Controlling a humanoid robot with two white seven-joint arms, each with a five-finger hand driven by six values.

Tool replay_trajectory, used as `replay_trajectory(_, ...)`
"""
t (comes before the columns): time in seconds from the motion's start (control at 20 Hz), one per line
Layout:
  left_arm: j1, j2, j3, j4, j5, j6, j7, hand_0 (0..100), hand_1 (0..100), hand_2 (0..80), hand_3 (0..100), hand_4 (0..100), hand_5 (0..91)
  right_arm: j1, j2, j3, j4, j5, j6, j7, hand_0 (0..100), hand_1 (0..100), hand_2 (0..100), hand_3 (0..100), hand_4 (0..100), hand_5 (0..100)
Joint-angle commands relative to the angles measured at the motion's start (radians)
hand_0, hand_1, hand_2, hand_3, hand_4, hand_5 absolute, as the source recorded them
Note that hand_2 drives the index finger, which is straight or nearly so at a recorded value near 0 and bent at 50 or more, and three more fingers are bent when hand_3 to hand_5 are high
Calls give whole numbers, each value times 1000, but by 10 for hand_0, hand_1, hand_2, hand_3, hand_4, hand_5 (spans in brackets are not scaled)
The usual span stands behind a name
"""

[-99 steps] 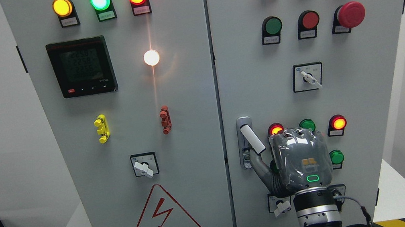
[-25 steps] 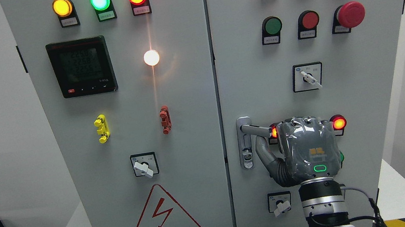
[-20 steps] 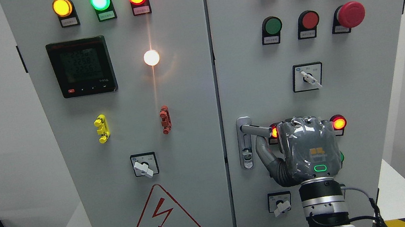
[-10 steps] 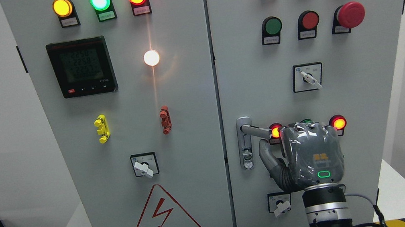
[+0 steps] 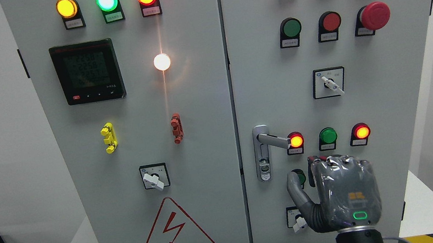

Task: Release door handle
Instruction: 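Open the right hand, release the handle and withdraw downward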

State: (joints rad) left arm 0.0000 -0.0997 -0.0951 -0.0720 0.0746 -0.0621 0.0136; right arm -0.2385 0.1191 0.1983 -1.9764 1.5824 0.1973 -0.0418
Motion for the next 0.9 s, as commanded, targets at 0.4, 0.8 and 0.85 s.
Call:
replay_trajectory(0.4, 17, 0, 0, 0, 1, -1, 0, 120, 556, 0, 0, 0, 0, 122, 5, -371, -113, -277, -444, -84, 565, 310, 94, 201, 300, 356)
replay_trajectory(0.8, 17, 0, 0, 0, 1, -1, 0, 120, 556, 0, 0, 0, 0, 116, 14, -366, -113, -321, -464, -78, 592, 270, 59, 47, 87, 95)
replay_trajectory(0.85, 17, 0, 0, 0, -1, -1, 0, 120, 556, 0, 0, 0, 0, 116, 13, -367, -113, -325, -464, -78, 592, 271, 63, 48, 89, 95)
